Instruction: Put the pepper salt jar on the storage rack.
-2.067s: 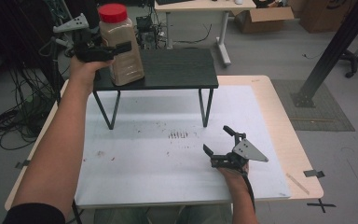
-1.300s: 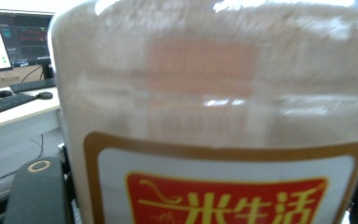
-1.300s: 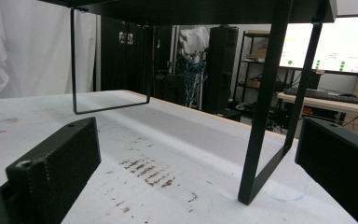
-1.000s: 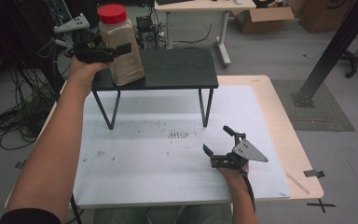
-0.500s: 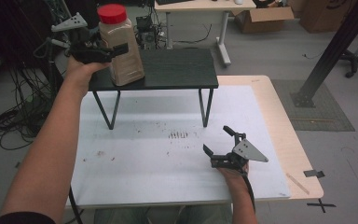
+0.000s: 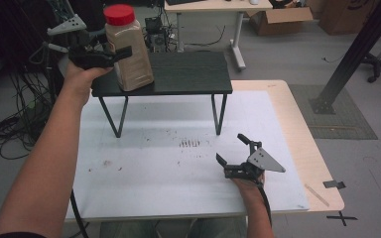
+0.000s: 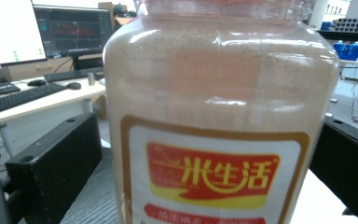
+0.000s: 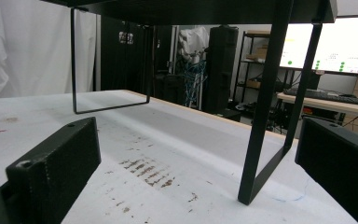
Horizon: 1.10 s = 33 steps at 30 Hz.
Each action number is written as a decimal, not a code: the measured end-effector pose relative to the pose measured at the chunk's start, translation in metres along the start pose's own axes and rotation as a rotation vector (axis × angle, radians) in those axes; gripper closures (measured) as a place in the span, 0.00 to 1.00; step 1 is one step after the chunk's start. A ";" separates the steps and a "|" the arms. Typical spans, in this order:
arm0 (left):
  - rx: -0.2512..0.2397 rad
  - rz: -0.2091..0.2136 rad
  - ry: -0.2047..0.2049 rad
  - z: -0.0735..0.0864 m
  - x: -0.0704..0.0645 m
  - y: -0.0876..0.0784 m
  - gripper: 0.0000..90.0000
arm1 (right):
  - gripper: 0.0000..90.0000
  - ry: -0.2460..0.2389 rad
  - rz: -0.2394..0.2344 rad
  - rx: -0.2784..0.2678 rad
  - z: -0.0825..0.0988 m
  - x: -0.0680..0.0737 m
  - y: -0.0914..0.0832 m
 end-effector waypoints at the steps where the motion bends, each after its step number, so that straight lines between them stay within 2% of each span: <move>1: 0.003 0.000 0.002 0.000 0.000 -0.001 0.00 | 0.00 0.000 0.000 0.000 0.000 0.000 0.000; 6: 0.001 -0.006 0.014 0.000 -0.002 -0.008 0.00 | 0.00 0.001 0.000 0.000 0.000 0.000 0.000; 12: -0.025 -0.027 -0.007 0.006 0.001 -0.020 0.00 | 0.00 0.001 0.000 0.000 0.000 0.000 0.000; 17: -0.022 -0.032 -0.006 0.012 0.001 -0.029 0.00 | 0.00 0.002 0.001 0.000 0.000 0.000 0.000; 21: -0.009 -0.029 0.001 0.016 -0.003 -0.036 0.00 | 0.00 0.002 0.001 0.000 0.000 0.000 0.000; 33: -0.062 -0.022 -0.019 0.040 -0.016 -0.063 0.00 | 0.00 0.002 0.000 -0.002 0.000 0.000 0.000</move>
Point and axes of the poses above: each handheld gripper's, and its own axes: y roughly forward along the jaws, z roughly out of its underside, x roughly to its left, the point moved 1 cm from there along y, roughly forward along the jaws, and after that the axes turned 1 degree about -x, right-handed, at the moved point
